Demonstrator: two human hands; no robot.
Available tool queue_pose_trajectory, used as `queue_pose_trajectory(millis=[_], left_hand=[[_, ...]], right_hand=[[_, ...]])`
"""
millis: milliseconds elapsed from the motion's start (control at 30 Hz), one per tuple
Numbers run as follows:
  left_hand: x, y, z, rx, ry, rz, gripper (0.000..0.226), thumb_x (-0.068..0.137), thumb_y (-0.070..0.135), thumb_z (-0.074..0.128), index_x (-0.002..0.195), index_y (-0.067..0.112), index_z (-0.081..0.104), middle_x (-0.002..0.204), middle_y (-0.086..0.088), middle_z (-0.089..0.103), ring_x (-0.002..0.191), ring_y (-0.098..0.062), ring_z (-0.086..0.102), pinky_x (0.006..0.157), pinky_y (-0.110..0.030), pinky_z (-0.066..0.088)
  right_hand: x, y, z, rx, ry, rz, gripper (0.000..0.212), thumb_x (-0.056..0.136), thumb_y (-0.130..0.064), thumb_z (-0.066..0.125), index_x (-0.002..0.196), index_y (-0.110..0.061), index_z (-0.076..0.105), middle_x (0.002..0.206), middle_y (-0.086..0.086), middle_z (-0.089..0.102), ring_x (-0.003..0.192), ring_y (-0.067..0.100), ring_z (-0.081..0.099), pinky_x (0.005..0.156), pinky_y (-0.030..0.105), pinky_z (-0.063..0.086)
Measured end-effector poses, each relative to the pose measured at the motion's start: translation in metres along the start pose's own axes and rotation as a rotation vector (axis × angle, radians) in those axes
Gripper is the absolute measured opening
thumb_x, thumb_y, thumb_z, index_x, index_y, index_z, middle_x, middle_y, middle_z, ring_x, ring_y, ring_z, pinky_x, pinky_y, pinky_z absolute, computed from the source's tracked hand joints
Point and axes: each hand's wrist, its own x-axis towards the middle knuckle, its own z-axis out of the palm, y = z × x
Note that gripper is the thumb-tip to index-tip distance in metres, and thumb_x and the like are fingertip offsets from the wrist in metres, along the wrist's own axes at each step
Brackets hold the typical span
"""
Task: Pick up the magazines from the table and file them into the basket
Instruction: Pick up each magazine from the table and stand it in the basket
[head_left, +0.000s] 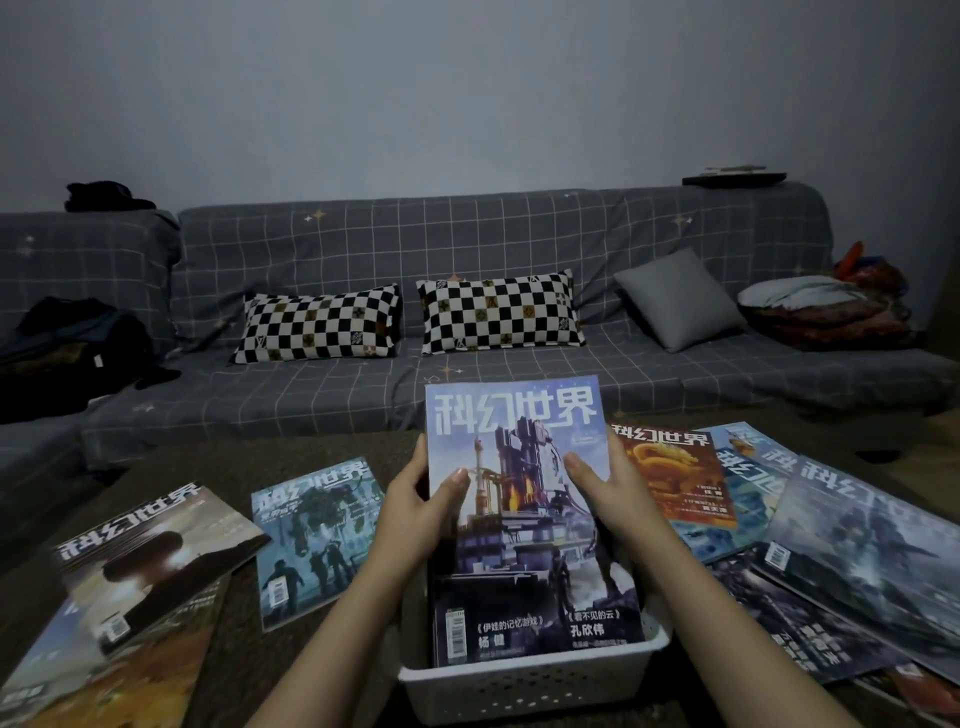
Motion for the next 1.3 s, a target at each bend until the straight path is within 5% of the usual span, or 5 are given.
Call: queue_pose_trajectory(millis=[200,333,833,1067,1300], left_hand=[[0.003,0.021,-0.009,-0.085,0.078,0.079,0.064,0.087,0.029,0.061,0.145,0.029,0.032,0.135,0.002,0.051,0.110,-0.021,0.060,0.081,-0.042,0.058],[-0.008,0.014,-0.007,-0.046,0.076,0.091,0.067,0.089,0.032,0.058,0.147,0.035,0.024,0.140,0.009,0.044,0.125,-0.020,0.049,0.097,-0.049,0.048],[-0.005,-0.005,0.007,-0.146,0.016,-0.017,0.083,0.073,0.067,0.051,0.143,0.052,0.008,0.151,-0.005,0.030,0.130,-0.031,0.042,0.100,-0.057,0.042],[-0.002,-0.007,0.014,-0.132,0.094,-0.027,0.067,0.092,0.037,0.048,0.148,0.038,0.012,0.142,-0.008,0.039,0.124,-0.033,0.047,0.096,-0.057,0.046],[-0.005,-0.006,0.012,-0.157,0.113,-0.013,0.074,0.082,0.049,0.049,0.147,0.042,0.013,0.142,-0.007,0.038,0.124,-0.033,0.046,0.093,-0.058,0.047]], right_hand=[[-0.003,-0.028,-0.005,0.000,0.084,-0.059,0.090,0.080,-0.052,0.056,0.149,-0.028,0.004,0.154,-0.001,0.023,0.138,0.024,0.029,0.107,0.046,0.030],[-0.010,-0.025,-0.002,0.020,0.038,-0.043,0.097,0.069,-0.061,0.056,0.147,-0.035,0.005,0.147,-0.002,0.037,0.128,0.023,0.044,0.102,0.047,0.042],[-0.017,0.003,0.011,0.131,0.032,0.102,0.068,0.064,-0.060,0.059,0.122,-0.034,0.035,0.105,-0.017,0.057,0.090,-0.003,0.056,0.067,0.014,0.042],[-0.013,0.007,0.015,0.105,0.109,0.141,0.083,0.080,-0.047,0.060,0.145,-0.011,0.023,0.143,0.008,0.042,0.129,0.027,0.043,0.102,0.037,0.038],[-0.019,0.002,0.014,0.181,0.138,0.094,0.079,0.068,-0.050,0.062,0.132,-0.008,0.041,0.123,0.009,0.059,0.110,0.025,0.059,0.095,0.046,0.049]])
